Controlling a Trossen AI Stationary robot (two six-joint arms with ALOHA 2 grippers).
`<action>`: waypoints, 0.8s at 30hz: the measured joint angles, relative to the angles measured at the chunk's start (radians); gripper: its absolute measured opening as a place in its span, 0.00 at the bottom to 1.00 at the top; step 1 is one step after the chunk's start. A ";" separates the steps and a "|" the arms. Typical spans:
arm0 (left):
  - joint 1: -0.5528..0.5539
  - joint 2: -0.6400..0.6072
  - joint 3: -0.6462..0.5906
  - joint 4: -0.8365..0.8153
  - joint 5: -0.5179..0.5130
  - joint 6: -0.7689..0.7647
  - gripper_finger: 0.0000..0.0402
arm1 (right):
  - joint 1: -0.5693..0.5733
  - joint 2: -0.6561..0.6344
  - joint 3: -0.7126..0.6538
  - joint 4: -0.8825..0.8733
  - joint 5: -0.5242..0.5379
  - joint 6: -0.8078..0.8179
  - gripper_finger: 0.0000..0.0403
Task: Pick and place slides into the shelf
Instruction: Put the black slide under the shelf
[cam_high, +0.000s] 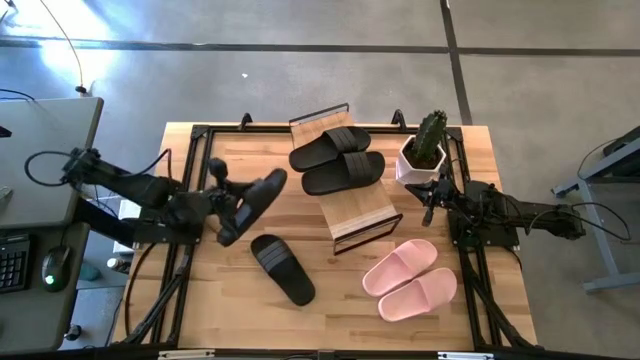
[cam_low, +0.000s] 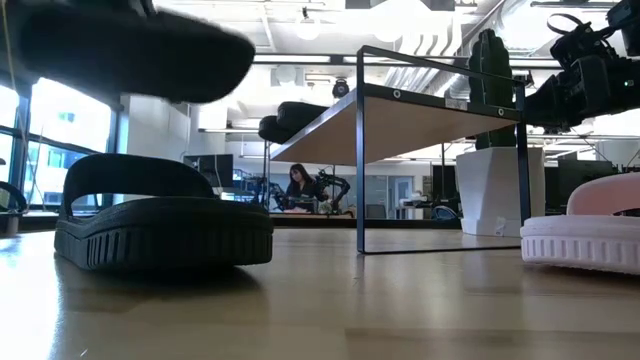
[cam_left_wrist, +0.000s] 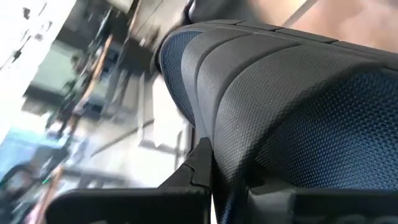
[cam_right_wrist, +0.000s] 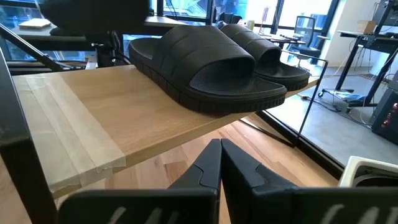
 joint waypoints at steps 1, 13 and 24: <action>0.038 0.000 -0.007 -0.001 0.002 0.011 0.00 | 0.000 0.000 0.000 0.000 0.000 0.000 0.00; 0.429 0.121 -0.022 -0.040 0.210 0.234 0.00 | 0.000 0.000 0.000 0.000 -0.009 0.029 0.00; 0.612 0.381 -0.022 -0.005 0.264 0.538 0.00 | 0.000 0.000 0.000 0.000 -0.010 0.027 0.00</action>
